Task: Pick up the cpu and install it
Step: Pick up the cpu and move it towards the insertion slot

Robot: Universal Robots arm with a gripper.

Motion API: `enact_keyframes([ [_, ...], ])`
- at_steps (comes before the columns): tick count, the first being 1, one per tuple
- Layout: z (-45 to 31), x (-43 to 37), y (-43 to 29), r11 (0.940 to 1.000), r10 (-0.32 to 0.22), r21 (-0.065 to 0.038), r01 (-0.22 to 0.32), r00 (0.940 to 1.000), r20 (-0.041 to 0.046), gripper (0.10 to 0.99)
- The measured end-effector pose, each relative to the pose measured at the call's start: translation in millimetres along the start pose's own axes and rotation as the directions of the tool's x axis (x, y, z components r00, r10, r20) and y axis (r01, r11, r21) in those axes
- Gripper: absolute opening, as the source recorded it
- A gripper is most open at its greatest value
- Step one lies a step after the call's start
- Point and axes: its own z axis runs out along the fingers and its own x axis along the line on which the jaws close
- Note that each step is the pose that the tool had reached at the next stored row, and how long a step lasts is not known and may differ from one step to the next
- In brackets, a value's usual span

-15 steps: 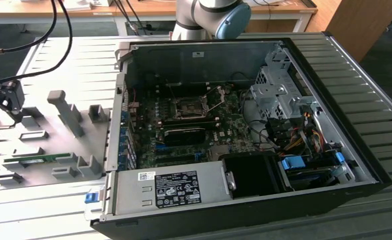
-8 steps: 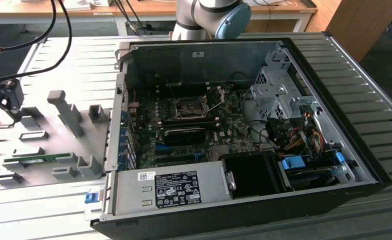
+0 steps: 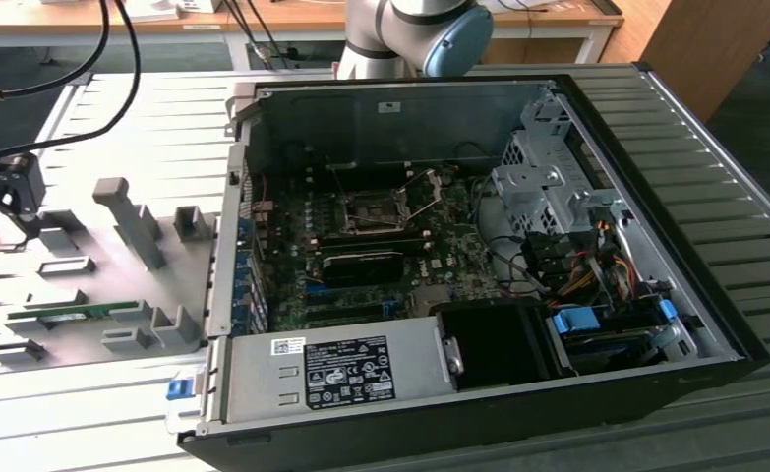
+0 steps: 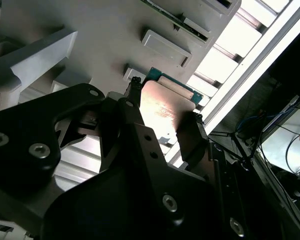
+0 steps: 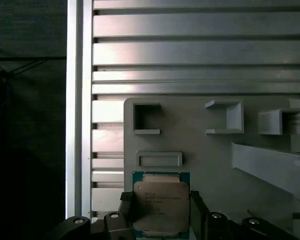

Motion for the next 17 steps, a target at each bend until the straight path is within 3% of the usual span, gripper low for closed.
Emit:
enact_keyframes([
  [10,-3.5,0.1,0.1,1.0000,0.000,0.000,0.000,1.0000,-0.0002,0.537],
  [17,-9.9,0.3,0.4,1.0000,0.000,0.000,0.000,1.0000,-0.0001,0.537],
])
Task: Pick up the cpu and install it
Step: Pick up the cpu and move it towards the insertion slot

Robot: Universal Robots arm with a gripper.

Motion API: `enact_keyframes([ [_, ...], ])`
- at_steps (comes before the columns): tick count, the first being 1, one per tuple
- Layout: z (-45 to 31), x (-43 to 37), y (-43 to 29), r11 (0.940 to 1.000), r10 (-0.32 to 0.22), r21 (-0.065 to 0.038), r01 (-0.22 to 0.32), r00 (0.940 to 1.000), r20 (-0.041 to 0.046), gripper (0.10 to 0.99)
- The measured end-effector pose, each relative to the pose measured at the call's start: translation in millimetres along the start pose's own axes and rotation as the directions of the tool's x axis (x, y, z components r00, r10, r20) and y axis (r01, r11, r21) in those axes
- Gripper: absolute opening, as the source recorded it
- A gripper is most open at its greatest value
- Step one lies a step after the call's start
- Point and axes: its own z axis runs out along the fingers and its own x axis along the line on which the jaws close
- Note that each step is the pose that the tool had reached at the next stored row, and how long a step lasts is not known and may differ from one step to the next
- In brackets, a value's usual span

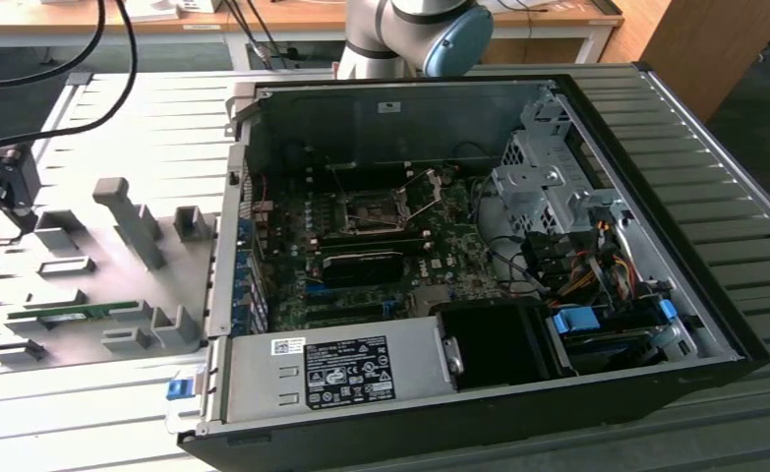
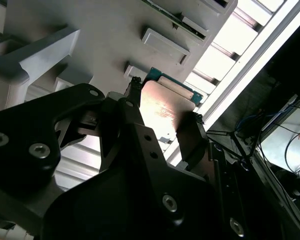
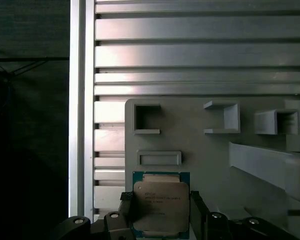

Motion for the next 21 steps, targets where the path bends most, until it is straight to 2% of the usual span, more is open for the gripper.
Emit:
enact_keyframes([
  [21,-13.6,0.4,0.5,1.0000,0.000,0.000,0.000,1.0000,0.0001,0.537],
])
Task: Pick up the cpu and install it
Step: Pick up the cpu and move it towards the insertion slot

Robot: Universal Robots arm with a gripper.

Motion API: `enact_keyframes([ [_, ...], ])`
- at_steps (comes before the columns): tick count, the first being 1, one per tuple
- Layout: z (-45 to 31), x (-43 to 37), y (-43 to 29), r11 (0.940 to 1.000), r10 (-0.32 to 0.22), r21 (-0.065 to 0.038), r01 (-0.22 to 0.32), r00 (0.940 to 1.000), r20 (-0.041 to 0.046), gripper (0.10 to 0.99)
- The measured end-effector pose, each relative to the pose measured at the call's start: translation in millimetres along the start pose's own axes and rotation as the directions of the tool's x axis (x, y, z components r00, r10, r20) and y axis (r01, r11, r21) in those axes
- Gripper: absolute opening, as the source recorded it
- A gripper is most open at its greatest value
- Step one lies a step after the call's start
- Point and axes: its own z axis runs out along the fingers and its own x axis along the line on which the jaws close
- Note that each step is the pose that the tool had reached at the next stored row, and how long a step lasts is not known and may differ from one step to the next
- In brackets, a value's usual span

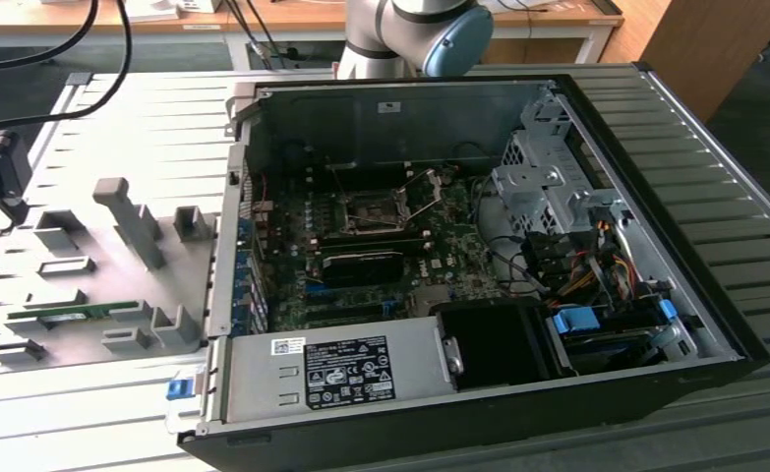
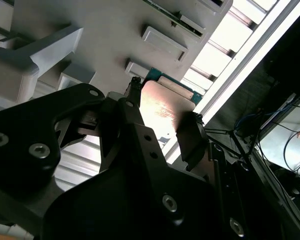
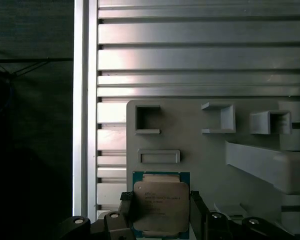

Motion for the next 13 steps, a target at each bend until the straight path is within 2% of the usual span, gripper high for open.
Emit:
enact_keyframes([
  [13,-6.5,0.2,0.3,1.0000,0.000,0.000,0.000,1.0000,0.0001,0.537],
])
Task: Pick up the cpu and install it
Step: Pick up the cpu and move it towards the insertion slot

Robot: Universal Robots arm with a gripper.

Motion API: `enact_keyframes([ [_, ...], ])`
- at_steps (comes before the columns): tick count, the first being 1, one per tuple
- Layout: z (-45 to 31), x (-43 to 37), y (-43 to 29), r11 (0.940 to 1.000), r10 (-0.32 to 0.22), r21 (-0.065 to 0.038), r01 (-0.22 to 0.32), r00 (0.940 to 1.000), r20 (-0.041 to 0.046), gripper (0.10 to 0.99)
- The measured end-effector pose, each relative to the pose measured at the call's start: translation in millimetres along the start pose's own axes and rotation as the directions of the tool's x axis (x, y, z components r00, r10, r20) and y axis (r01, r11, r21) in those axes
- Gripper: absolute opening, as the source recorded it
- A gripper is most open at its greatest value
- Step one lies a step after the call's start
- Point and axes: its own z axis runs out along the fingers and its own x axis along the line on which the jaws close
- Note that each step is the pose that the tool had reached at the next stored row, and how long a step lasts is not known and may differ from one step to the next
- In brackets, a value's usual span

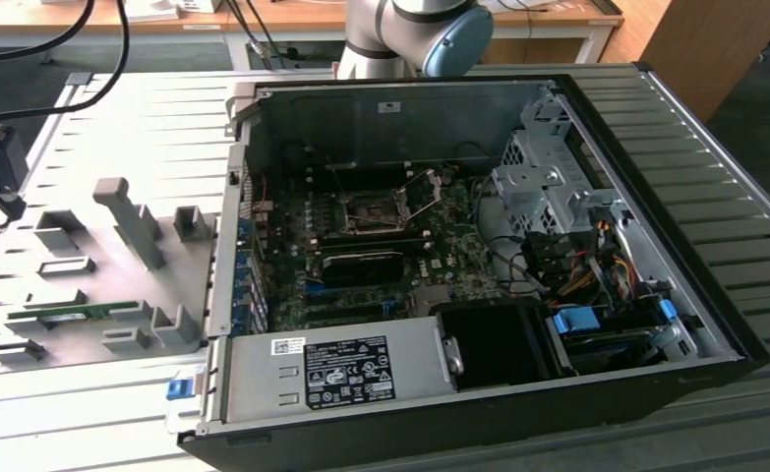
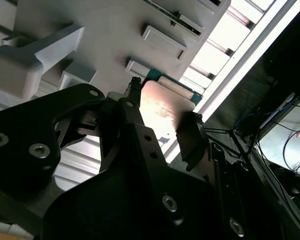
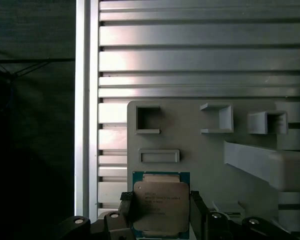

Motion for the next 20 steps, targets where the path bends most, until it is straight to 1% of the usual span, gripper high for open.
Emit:
enact_keyframes([
  [20,-9.8,0.3,0.4,1.0000,0.000,0.000,0.000,1.0000,-0.0001,0.537],
])
